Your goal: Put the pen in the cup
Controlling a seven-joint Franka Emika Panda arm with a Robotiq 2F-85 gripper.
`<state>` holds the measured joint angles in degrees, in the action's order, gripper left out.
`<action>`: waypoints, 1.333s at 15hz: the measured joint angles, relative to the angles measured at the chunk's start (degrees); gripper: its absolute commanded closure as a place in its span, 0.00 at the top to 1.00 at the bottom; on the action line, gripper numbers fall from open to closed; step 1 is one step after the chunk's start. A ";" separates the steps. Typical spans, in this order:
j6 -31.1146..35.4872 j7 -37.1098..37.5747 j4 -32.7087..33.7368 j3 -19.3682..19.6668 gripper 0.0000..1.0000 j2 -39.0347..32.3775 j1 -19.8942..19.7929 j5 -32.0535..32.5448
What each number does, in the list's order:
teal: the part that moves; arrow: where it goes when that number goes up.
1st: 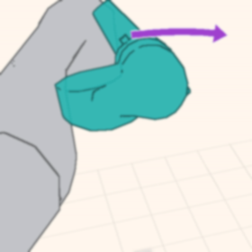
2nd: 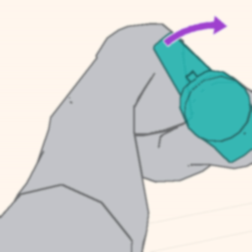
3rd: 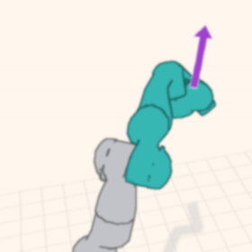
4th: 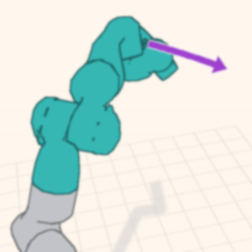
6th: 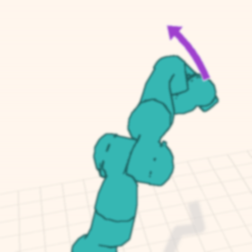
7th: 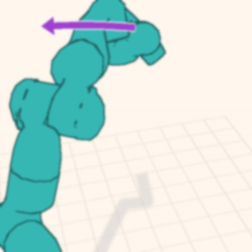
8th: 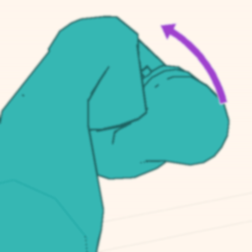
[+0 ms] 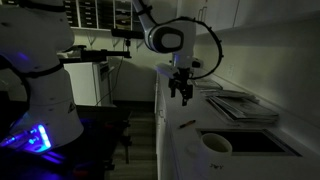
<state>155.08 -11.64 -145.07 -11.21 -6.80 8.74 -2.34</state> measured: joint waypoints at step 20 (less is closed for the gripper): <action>-9.12 -3.64 31.81 1.45 0.05 -31.19 -0.16 9.40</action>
<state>145.96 -15.28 -113.26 -9.76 -37.99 8.58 7.07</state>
